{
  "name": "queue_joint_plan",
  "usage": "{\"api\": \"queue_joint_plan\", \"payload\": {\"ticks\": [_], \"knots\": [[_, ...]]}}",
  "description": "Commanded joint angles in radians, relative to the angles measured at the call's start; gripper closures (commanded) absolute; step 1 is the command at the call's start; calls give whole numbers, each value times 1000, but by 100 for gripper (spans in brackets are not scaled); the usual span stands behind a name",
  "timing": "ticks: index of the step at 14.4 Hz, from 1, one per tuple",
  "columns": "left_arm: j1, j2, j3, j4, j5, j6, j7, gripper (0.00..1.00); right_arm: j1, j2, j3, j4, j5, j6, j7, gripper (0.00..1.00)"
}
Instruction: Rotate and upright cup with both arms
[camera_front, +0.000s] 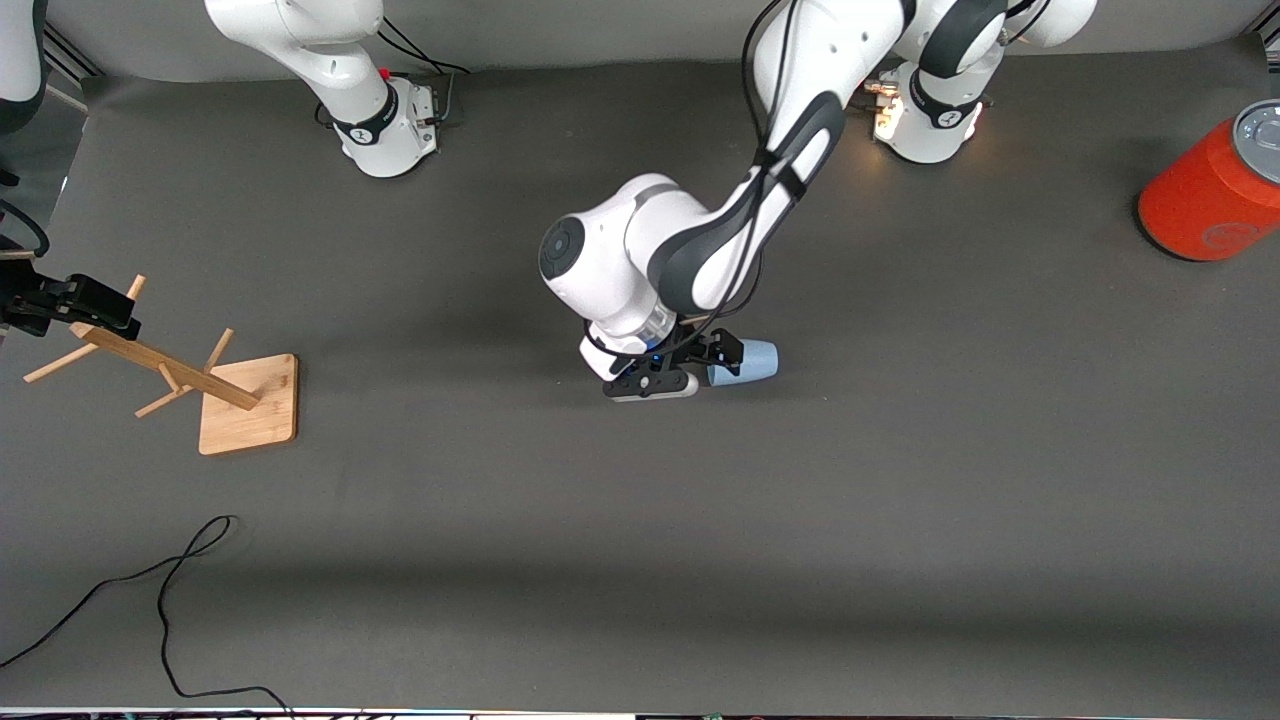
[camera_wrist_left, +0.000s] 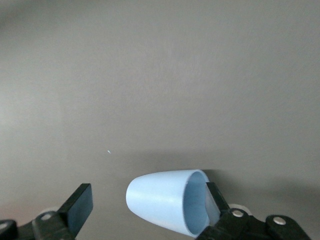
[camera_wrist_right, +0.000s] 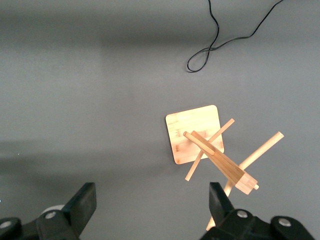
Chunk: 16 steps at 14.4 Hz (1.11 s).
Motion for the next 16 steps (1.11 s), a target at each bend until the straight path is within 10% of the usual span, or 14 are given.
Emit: {"api": "queue_joint_plan", "payload": {"ticks": [1, 6, 11, 16], "knots": [[-42, 23, 15, -46, 49, 10, 70, 1, -12, -16, 6, -21, 22, 18, -29, 0], [-48, 69, 15, -47, 80, -4, 159, 11, -4, -17, 6, -21, 30, 18, -50, 0], [-48, 66, 18, -46, 131, -34, 349, 100, -3, -22, 3, -34, 59, 17, -50, 0], [-48, 58, 18, -46, 131, -99, 357, 100, -3, -36, -6, -66, 107, 0, -60, 0]]}}
